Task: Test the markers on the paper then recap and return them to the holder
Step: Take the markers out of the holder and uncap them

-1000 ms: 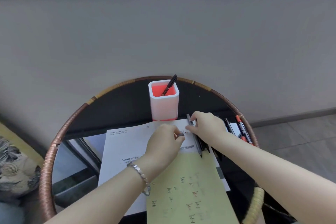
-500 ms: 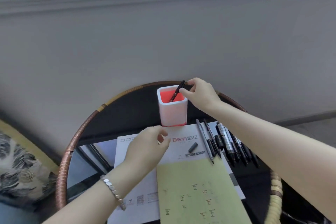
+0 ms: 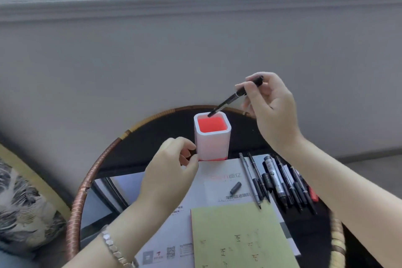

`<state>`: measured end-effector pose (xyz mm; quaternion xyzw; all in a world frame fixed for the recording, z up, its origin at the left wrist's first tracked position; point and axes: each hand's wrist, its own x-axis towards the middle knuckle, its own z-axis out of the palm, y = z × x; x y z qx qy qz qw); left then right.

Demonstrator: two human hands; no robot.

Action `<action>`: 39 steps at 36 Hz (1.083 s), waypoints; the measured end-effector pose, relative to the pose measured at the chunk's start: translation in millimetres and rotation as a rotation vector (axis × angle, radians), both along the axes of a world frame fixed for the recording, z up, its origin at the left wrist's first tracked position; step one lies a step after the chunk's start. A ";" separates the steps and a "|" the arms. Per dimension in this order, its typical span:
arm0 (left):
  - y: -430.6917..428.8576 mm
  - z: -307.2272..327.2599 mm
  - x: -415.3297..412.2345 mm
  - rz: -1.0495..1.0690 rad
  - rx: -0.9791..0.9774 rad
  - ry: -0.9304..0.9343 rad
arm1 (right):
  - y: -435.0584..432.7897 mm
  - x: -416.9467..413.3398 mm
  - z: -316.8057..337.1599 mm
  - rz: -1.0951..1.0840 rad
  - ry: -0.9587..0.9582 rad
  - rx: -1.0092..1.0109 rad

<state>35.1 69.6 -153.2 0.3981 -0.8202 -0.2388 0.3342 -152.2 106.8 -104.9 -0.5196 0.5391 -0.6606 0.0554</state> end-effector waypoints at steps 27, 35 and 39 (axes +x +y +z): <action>37.3 2.7 -5.0 -0.070 0.572 0.792 | 74.5 26.5 -78.0 0.372 -0.629 0.728; 49.9 -22.6 -13.0 -0.243 0.518 0.212 | 73.8 42.0 -74.0 0.298 -0.560 0.520; 58.0 -30.5 -11.8 -0.426 0.192 -0.097 | 77.8 50.1 -75.7 0.252 -0.519 0.542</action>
